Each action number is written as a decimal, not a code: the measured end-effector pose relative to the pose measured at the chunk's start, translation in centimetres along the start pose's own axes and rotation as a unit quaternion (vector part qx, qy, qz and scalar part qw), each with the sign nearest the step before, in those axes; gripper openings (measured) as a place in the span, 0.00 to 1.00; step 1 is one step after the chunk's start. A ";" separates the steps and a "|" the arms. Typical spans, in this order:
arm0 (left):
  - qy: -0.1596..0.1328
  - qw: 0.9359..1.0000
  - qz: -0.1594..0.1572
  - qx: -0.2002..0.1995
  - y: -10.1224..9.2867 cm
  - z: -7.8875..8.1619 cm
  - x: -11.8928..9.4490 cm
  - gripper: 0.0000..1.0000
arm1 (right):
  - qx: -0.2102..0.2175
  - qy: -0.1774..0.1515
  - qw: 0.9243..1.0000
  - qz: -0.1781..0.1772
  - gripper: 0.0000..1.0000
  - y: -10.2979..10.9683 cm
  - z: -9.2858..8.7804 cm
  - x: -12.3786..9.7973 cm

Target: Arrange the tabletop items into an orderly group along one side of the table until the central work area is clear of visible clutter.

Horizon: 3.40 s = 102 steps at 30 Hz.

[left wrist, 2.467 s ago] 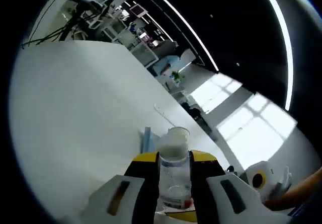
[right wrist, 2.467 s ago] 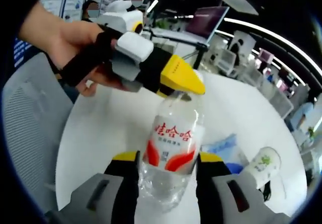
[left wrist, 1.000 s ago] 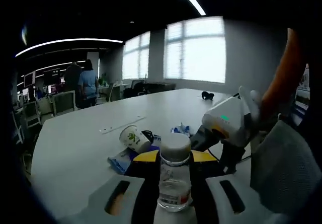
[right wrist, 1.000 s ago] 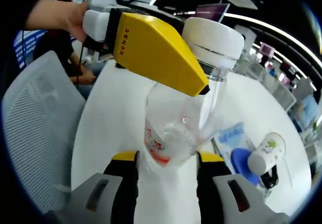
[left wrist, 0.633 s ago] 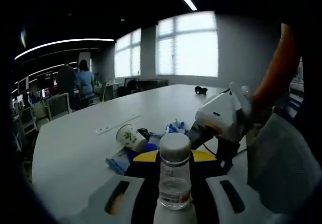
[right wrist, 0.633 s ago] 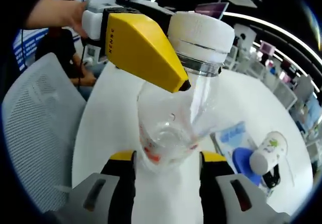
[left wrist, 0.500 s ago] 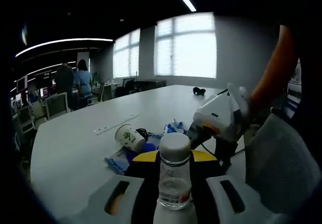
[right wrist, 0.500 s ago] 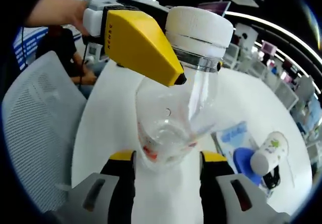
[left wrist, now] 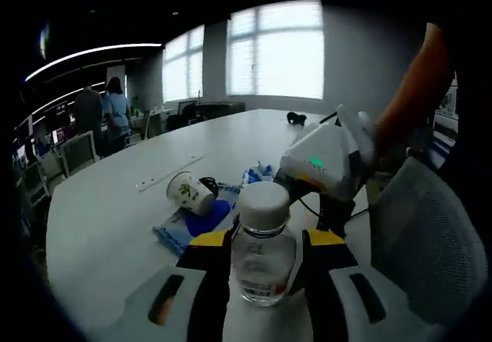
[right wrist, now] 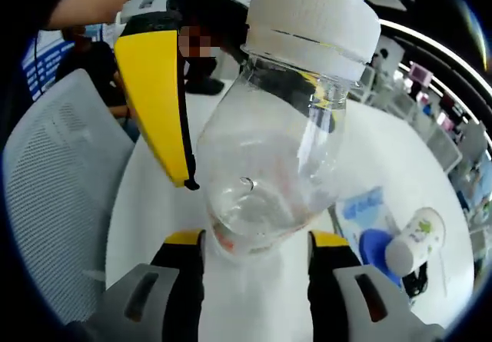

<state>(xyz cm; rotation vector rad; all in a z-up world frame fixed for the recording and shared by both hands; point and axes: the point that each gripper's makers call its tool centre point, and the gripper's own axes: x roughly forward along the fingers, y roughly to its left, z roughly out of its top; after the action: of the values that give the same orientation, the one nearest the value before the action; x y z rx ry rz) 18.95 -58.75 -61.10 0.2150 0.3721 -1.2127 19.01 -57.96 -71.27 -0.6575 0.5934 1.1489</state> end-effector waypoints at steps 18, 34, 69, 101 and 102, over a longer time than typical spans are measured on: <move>0.028 0.998 0.051 -0.034 -2.4 -3.2 -3.8 0.55 | -0.010 -0.004 1.000 0.027 0.52 0.1 1.2 0.9; 0.002 0.988 0.134 -0.077 -4.5 -3.0 -5.3 0.87 | 0.007 -0.007 1.000 0.030 0.46 0.4 1.2 1.4; -0.007 0.963 0.248 -0.105 -6.3 -1.5 -7.4 1.00 | 0.097 -0.036 0.994 -0.027 0.41 -1.0 2.2 2.4; -0.017 0.936 0.323 -0.139 -5.9 -2.2 -8.9 0.98 | 0.104 -0.065 0.992 -0.028 0.38 -4.0 3.3 3.6; -0.016 0.936 0.323 -0.140 -5.9 -2.2 -8.9 0.98 | 0.104 -0.066 0.992 -0.029 0.38 -4.1 3.4 3.6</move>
<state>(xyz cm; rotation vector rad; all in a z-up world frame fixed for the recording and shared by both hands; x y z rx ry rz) 10.42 -52.23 -59.41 0.0586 0.3990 -0.5046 24.29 -54.32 -70.86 -0.4154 0.5688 1.0509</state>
